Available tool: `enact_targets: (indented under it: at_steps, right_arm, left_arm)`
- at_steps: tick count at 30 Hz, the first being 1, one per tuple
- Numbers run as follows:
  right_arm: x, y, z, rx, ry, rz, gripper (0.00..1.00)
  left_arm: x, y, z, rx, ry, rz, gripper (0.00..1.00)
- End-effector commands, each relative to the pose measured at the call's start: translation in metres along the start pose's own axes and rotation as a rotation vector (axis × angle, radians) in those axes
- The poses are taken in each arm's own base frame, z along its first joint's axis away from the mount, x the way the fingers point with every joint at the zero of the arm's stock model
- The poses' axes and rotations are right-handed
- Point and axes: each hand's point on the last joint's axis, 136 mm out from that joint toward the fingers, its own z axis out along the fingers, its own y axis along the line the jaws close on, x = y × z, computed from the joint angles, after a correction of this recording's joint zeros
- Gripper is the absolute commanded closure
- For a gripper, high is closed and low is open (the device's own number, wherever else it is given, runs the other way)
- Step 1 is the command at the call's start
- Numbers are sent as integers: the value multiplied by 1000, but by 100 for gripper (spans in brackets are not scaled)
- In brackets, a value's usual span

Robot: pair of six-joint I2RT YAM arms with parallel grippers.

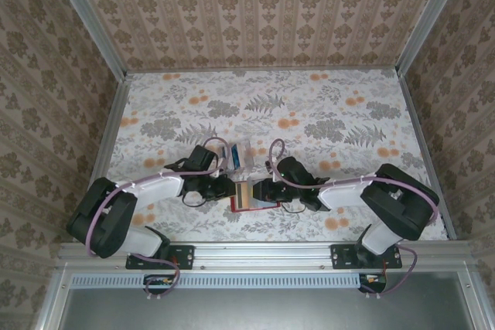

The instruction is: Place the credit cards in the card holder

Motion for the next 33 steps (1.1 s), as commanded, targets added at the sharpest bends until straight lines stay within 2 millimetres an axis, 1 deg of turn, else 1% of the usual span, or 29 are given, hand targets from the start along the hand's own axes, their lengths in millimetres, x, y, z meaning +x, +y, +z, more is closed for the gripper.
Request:
enact_targets:
  at_steps: [1,2,5,13,17,20,22,24,25,29,31,33]
  right_arm:
    - [-2,7,6,-47,9,17,79]
    - [-2,8,8,-60,11,21,77]
    - [-2,8,11,-69,17,24,66]
    - [-8,21,6,-83,15,7,66]
    - [-9,29,5,-98,12,-6,66]
    - [-7,29,10,-100,23,-4,69]
    - [-7,36,12,-148,17,-12,68]
    - [-7,42,12,-185,10,-32,65]
    - [-7,45,12,-193,10,-39,63]
    - [-11,58,6,-217,-6,-91,56]
    - [-18,59,-1,-160,-28,-147,53]
    - [-29,57,-11,-49,-57,-215,50]
  left_arm:
    - [2,-2,-4,23,-1,11,80]
    - [2,-2,-4,25,-3,11,80]
    - [1,-1,-3,23,2,9,80]
    - [-1,0,-8,22,-14,-2,80]
    - [-10,0,-20,17,-91,11,79]
    - [-15,6,-32,14,-134,-6,77]
    - [-19,12,-36,10,-154,-23,76]
    - [-20,19,-38,4,-157,-40,76]
    - [-25,24,-42,6,-170,-67,76]
    - [-31,25,-54,6,-211,-74,74]
    - [-35,25,-64,-6,-240,-75,71]
    - [-39,25,-74,-28,-266,-78,63]
